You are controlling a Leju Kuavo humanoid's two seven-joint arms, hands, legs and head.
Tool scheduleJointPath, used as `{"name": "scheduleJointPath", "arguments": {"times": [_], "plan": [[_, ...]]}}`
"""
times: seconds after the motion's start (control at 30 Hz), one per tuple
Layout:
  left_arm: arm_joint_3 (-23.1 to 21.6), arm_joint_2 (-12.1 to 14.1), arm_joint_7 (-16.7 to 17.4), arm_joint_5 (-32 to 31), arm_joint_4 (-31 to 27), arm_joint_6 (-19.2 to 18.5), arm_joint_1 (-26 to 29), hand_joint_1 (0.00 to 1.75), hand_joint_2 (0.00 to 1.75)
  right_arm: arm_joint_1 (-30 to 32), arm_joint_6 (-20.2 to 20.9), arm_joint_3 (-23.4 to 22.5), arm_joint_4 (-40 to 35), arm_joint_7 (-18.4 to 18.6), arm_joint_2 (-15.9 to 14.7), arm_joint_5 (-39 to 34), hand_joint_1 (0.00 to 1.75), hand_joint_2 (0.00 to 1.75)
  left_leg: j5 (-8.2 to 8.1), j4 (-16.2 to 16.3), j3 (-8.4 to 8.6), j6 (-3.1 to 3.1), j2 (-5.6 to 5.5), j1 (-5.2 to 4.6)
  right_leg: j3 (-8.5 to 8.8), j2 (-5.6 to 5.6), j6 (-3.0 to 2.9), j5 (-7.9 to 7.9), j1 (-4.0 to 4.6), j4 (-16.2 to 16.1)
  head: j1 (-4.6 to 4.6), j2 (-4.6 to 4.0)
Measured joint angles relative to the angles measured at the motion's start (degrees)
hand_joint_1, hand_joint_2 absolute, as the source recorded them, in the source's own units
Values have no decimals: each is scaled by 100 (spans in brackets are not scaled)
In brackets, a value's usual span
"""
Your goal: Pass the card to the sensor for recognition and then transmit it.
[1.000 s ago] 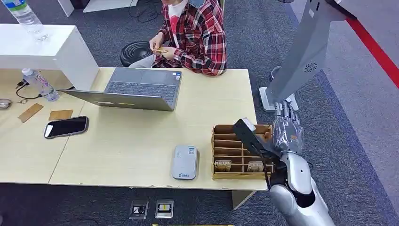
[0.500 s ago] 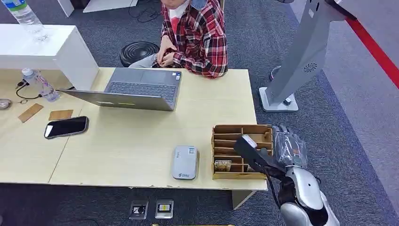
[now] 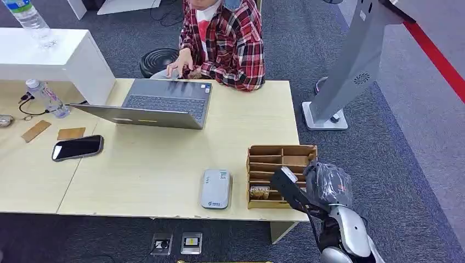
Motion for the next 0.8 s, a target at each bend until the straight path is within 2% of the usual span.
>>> {"name": "scheduleJointPath", "arguments": {"times": [0.17, 0.23, 0.3, 0.33, 0.37, 0.43, 0.57, 0.67, 0.7, 0.73, 0.77, 0.8], "plan": [[2, 2, 0, 0, 0, 0, -1, 0, 0, 22, -46, 77, 162, -109, 15, -39, 157, 175, 0, 0, -1, 0, 0, 0, 0, 0, 0, 0, 0, 0, -2, 0], [0, 2, 0, -2, 0, 0, -2, 0, 0, 31, -46, 96, 197, -118, 35, -39, 157, 175, 0, 0, -1, 0, 0, 0, 0, 0, 0, 0, 0, 0, 0, 0], [2, 2, 0, -4, 0, 0, -3, 0, 0, 31, -46, 144, 251, -120, 52, -41, 140, 175, 0, 0, -1, 0, 0, 0, 0, 0, 0, 0, 0, 0, 0, 0], [2, 2, 0, -7, 0, 2, -3, 0, 0, 32, -48, 168, 280, -120, 52, -46, 141, 175, 0, 0, -1, 0, 0, 0, 0, 0, 0, 0, 0, 0, 0, 0], [0, 2, 0, -7, 0, 2, -3, 0, 0, 32, -57, 181, 304, -127, 55, -59, 124, 175, 0, 0, -1, 0, -1, 0, 0, 0, 0, 0, 0, 0, -2, 0], [2, 2, 0, -9, 0, 4, -3, 0, 0, 32, -63, 195, 354, -129, 68, -61, 124, 175, 0, 0, -1, 0, -1, 0, 0, 0, 0, 0, 0, 0, -2, 0], [2, 2, 0, -9, 0, 11, -3, 0, 0, 36, -63, 284, 441, -129, 74, -59, 93, 175, 0, 0, -1, 0, 0, 0, 0, 0, 0, 0, 0, 0, -2, 0], [2, 2, 0, -9, 0, 11, -3, 0, 0, 35, -44, 330, 487, -116, 83, -33, 93, 175, 0, 0, -1, 0, -1, 0, 0, 0, 0, 0, 0, 0, 0, 0], [2, 2, 0, -9, 0, 11, -3, 0, 0, 35, -28, 341, 498, -103, 83, -22, 84, 175, 0, 0, -1, 0, -1, 0, 0, 0, 0, 0, 0, 0, 0, 0], [2, 2, 0, -9, 0, 11, -3, 0, 0, 35, -17, 343, 507, -98, 83, -13, 93, 175, 0, 0, -1, 0, -1, 0, 0, 0, 0, 0, 0, 0, -2, 0], [2, 2, 0, -9, 0, 11, -3, 0, 0, 35, -15, 345, 511, -89, 83, -6, 89, 175, 0, 0, -1, 0, -1, 0, 0, 0, 0, 0, 0, 0, 0, 0], [0, 2, 0, -7, 0, 11, -3, 0, 0, 35, -13, 345, 518, -83, 83, -4, 101, 175, 0, 0, -1, 0, -1, 0, 0, 0, 0, 0, 0, 0, 0, 0]]}}
